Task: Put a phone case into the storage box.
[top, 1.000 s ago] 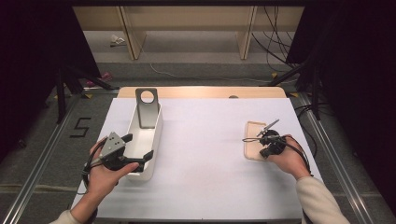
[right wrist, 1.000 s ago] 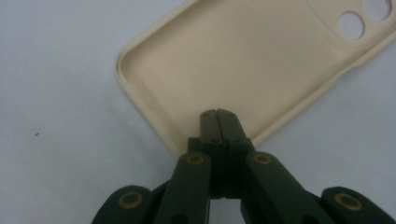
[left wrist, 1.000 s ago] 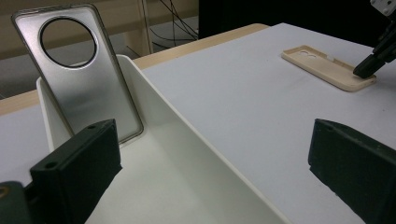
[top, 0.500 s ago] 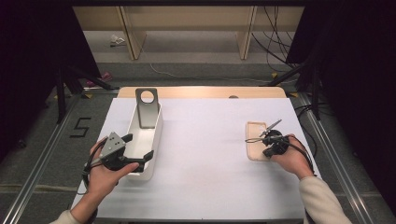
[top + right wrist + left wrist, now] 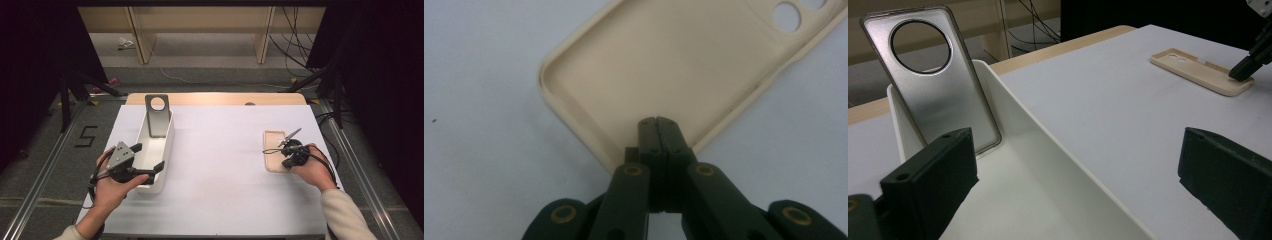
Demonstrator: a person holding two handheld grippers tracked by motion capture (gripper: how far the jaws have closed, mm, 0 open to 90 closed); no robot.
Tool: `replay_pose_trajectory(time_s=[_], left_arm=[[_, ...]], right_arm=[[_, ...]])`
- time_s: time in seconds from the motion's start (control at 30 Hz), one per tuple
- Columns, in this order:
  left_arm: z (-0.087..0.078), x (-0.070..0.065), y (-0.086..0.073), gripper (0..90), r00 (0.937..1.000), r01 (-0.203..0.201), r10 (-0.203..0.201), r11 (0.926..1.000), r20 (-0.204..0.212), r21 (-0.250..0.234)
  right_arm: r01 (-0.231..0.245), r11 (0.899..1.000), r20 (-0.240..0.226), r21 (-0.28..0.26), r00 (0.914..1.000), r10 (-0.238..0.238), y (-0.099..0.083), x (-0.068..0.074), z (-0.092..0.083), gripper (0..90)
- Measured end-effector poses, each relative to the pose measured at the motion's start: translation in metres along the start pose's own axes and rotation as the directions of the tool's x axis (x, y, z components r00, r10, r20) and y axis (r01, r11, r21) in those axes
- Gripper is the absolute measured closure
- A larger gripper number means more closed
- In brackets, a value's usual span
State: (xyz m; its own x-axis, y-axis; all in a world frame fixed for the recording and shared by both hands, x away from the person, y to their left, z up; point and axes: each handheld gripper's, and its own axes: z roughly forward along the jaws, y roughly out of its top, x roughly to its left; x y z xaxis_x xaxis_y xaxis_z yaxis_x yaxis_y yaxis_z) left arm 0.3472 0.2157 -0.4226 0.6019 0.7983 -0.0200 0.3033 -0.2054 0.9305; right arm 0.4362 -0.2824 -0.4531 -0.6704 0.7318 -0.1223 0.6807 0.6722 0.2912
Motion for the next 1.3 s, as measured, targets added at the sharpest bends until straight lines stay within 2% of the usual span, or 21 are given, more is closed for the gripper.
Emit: replay_pose_trajectory(time_s=[0.3, 0.4, 0.5, 0.57, 0.63, 0.77, 0.83, 0.9, 0.97, 1.0, 1.03, 1.3], left_arm=[[0.0, 0.0, 0.0, 2.0, 1.0, 0.0, 0.0, 1.0, 0.001, 0.002], [0.001, 0.0, -0.001, 2.0, 1.0, 0.0, 0.0, 1.0, 0.002, 0.002], [0.001, 0.0, -0.001, 2.0, 1.0, 0.0, 0.0, 1.0, 0.003, 0.002], [0.001, 0.0, -0.001, 2.1, 1.0, 0.0, 0.0, 1.0, 0.003, 0.005], [0.001, 0.0, -0.001, 2.1, 1.0, 0.0, 0.0, 1.0, 0.003, 0.005], [0.001, 0.0, -0.001, 2.2, 1.0, -0.001, 0.001, 1.0, 0.003, 0.006], [0.001, 0.0, -0.001, 2.2, 1.0, -0.001, 0.001, 1.0, 0.003, 0.006], [0.001, 0.0, -0.001, 2.2, 1.0, 0.0, 0.0, 1.0, 0.004, 0.006], [0.001, 0.0, -0.001, 2.3, 1.0, -0.001, 0.001, 1.0, 0.004, 0.006], [0.001, 0.0, -0.001, 2.3, 1.0, -0.001, 0.0, 1.0, 0.004, 0.006], [0.001, 0.0, -0.001, 2.4, 1.0, -0.001, 0.001, 1.0, 0.004, 0.006], [0.001, 0.0, -0.001, 2.6, 1.0, -0.003, 0.003, 1.0, 0.005, 0.006]], right_arm=[[0.007, 1.0, 0.001, -0.003, 1.0, -0.007, 0.0, 0.0, 0.0, 88.2], [0.029, 1.0, 0.009, -0.011, 0.9995, -0.029, 0.0, 0.002, -0.001, 80.4], [0.055, 0.998, 0.042, -0.04, 0.9977, -0.054, 0.002, 0.002, -0.008, 70.9], [0.1, 0.993, 0.052, -0.06, 0.9939, -0.097, 0.004, 0.005, -0.012, 61.7], [0.167, 0.984, 0.069, -0.059, 0.9842, -0.163, 0.006, 0.008, -0.015, 54.5], [0.28, 0.959, 0.052, -0.035, 0.9591, -0.278, 0.008, 0.016, -0.015, 44.0], [0.311, 0.95, 0.058, -0.006, 0.9488, -0.31, 0.01, 0.018, -0.014, 38.2], [0.346, 0.938, 0.052, 0.018, 0.9367, -0.346, 0.01, 0.021, -0.013, 36.4], [0.37, 0.928, 0.048, 0.034, 0.9272, -0.371, 0.011, 0.023, -0.012, 32.9], [0.373, 0.927, 0.05, 0.04, 0.9256, -0.375, 0.012, 0.025, -0.012, 33.6], [0.392, 0.919, 0.054, 0.045, 0.9176, -0.394, 0.012, 0.025, -0.011, 33.6], [0.435, 0.893, 0.077, 0.119, 0.8922, -0.445, 0.013, 0.028, -0.005, 35.1]])
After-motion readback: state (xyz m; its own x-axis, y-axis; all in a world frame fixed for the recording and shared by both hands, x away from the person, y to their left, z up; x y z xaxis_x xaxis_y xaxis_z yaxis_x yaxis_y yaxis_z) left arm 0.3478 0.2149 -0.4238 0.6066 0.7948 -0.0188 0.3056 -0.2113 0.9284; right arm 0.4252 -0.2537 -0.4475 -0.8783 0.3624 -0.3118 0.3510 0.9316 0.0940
